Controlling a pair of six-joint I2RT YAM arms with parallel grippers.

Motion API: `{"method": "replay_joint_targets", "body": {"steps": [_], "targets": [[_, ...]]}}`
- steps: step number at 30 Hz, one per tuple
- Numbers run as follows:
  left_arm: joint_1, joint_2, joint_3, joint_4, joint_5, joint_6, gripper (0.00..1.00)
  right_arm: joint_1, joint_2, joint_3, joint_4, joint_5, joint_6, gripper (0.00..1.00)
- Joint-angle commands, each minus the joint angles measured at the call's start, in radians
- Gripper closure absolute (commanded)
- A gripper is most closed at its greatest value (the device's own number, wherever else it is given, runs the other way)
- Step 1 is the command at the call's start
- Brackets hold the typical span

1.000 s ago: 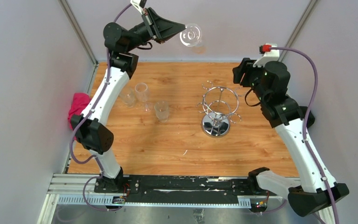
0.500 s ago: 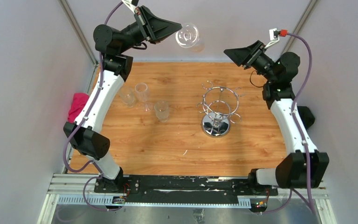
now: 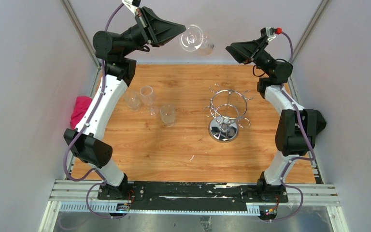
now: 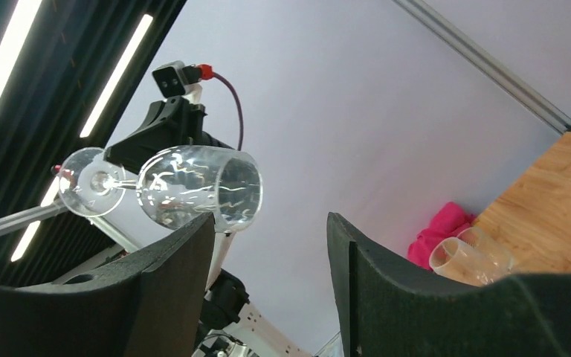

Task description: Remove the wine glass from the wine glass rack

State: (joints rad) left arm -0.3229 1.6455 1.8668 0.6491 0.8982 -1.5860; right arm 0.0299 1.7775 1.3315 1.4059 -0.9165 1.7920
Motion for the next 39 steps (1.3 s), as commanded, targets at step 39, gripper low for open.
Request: {"method": "replay_joint_targets", "body": {"steps": [39], "targets": [[-0.019,-0.001,-0.092,0.346,-0.037,-0.177,1.00,0.180,-0.067,0.090,0.191,0.059,0.198,0.45]]}}
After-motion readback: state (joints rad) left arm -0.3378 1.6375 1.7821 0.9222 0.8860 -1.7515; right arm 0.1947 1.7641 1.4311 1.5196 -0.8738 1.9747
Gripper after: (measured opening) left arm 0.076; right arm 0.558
